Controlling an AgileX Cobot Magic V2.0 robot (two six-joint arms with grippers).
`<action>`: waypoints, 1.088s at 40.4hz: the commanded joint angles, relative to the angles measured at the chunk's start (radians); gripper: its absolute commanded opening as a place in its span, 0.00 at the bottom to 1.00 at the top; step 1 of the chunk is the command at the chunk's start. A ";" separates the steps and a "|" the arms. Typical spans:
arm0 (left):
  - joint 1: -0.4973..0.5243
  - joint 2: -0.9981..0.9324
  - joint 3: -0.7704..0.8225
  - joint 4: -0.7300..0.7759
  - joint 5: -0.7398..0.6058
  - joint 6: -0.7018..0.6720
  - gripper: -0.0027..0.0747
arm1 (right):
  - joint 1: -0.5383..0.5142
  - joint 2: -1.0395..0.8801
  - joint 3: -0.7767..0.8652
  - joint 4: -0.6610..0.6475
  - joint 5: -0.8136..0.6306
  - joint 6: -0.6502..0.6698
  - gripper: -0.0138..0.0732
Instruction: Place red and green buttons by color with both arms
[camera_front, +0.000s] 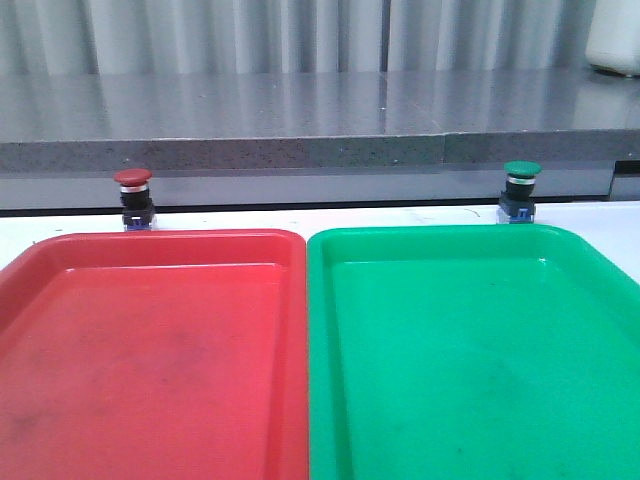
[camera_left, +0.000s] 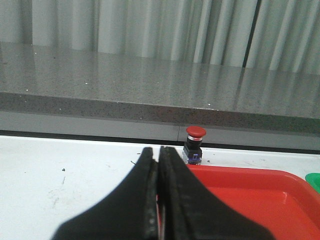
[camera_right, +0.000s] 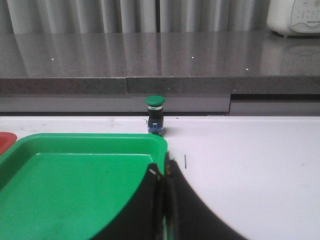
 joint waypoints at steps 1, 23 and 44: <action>-0.007 -0.016 0.025 -0.009 -0.079 0.000 0.01 | -0.005 -0.015 -0.008 -0.006 -0.091 -0.002 0.08; -0.007 -0.016 0.025 -0.009 -0.086 0.000 0.01 | -0.005 -0.015 -0.008 -0.006 -0.092 -0.002 0.08; -0.007 0.020 -0.286 -0.009 -0.057 0.000 0.01 | -0.005 0.017 -0.308 -0.011 0.064 -0.024 0.08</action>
